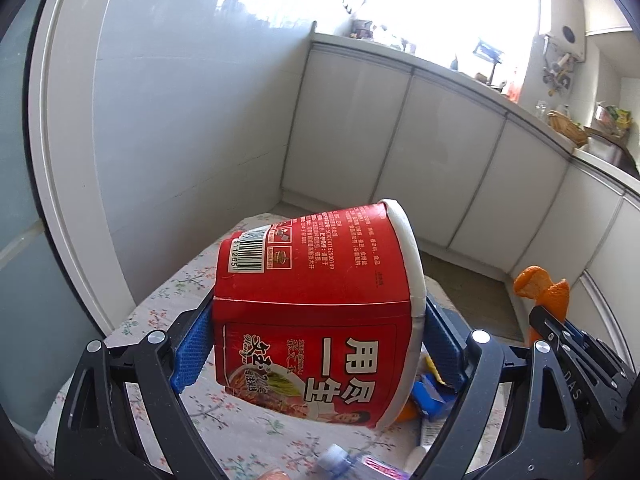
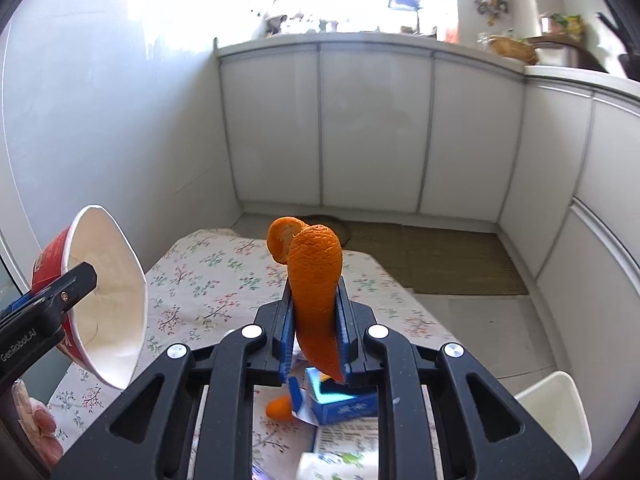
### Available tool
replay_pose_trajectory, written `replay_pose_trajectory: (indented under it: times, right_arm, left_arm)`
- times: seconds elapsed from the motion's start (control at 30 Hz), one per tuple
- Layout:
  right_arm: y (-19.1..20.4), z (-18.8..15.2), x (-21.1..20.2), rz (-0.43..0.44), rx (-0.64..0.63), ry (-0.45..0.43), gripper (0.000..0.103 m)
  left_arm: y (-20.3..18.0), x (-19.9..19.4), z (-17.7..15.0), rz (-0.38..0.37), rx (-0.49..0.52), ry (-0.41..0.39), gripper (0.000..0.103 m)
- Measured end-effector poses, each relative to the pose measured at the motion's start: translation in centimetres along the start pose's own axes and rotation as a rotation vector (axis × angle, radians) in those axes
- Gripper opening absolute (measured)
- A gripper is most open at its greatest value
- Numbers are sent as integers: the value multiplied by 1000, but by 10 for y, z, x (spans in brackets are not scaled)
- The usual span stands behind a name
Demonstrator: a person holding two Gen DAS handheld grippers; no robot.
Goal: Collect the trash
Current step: 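Carry both items over the white bin and open both tools to drop them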
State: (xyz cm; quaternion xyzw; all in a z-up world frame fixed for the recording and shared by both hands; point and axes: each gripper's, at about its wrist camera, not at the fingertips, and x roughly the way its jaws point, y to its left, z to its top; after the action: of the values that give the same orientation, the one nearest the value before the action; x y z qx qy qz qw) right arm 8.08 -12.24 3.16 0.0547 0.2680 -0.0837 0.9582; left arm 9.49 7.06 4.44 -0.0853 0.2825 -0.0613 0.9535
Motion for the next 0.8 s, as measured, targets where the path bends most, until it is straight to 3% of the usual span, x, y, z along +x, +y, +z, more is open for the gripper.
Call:
replay_pose_trajectory:
  times: [0.23, 0.8]
  right_arm:
    - [-39, -10, -36, -69, 28, -47, 18]
    - [-138, -33, -85, -206, 97, -53, 18]
  left_arm:
    - [-26, -14, -16, -50, 19, -1, 86]
    - [-108, -37, -43, -184, 107, 13, 86]
